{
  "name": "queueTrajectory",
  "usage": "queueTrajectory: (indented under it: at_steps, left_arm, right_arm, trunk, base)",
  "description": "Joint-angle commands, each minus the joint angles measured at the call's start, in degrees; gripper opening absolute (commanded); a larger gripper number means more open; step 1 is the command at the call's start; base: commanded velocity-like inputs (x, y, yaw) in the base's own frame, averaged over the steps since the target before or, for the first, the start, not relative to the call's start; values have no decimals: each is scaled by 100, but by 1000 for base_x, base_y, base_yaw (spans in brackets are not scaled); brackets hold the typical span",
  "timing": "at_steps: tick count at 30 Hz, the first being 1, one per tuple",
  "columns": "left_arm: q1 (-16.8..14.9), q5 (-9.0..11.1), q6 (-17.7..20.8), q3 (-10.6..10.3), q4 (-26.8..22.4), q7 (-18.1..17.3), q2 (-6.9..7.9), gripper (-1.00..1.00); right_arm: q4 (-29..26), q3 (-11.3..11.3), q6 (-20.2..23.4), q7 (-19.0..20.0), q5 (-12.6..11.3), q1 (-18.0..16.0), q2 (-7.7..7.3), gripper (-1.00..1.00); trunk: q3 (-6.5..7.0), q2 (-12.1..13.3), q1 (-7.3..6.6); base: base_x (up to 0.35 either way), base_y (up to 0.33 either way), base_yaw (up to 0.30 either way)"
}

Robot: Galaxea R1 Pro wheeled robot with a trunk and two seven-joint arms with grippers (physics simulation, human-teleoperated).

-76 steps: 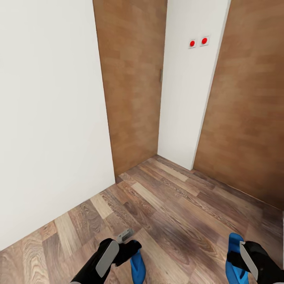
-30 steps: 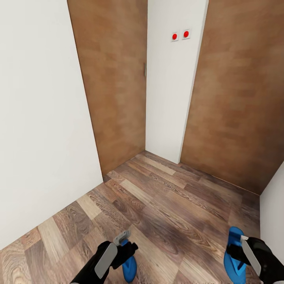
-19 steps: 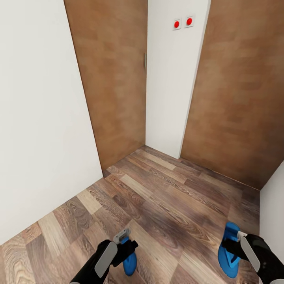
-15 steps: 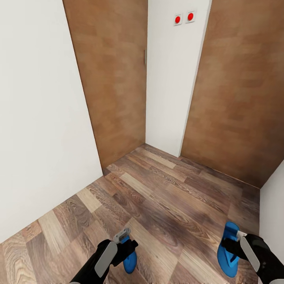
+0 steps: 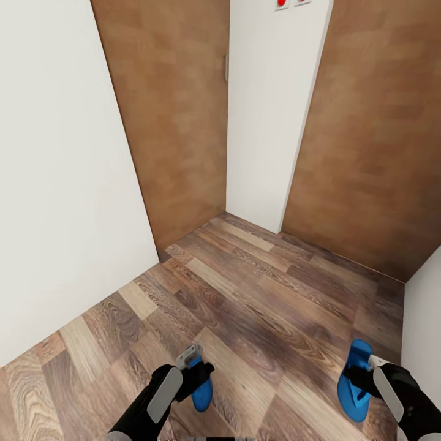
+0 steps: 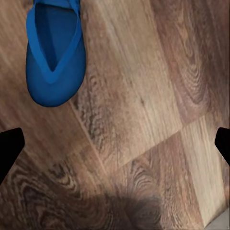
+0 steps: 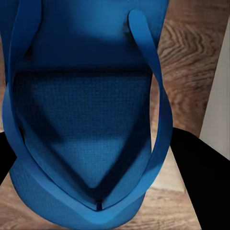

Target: In the bedroom, move the book from the bed onto either nightstand, and place the two sandals side by side next to the bed.

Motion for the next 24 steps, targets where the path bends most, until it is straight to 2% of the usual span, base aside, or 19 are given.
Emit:
queueTrajectory:
  at_steps: [1,4,8,15,18,24]
  left_arm:
    - [-6,58,5,-6,-60,55,0,100]
    - [-51,46,-81,-1,-345,62,0,100]
    - [-223,24,-155,1,-489,83,7,100]
    - [-578,31,-202,7,-583,586,292,100]
    - [-635,43,-203,15,-587,678,392,100]
    - [-659,58,-200,18,-586,716,423,100]
  right_arm:
    - [-9,0,9,-48,-70,-1,-1,-100]
    - [-8,7,-15,-45,-73,-3,-1,-100]
    - [-8,7,-20,-40,-74,-2,-1,-100]
    - [-9,7,-19,-32,-75,-1,-1,-100]
    - [-9,7,-19,-28,-75,-4,-1,-100]
    - [-9,4,-15,-27,-75,-5,-1,-100]
  trunk:
    - [-28,-4,1]
    - [-95,-8,9]
    - [-183,-13,19]
    - [-338,-23,37]
    - [-405,-27,45]
    - [-538,-35,61]
  base:
    - [0,0,0]
    - [0,0,0]
    - [0,0,0]
    - [0,0,0]
    - [0,0,0]
    - [0,0,0]
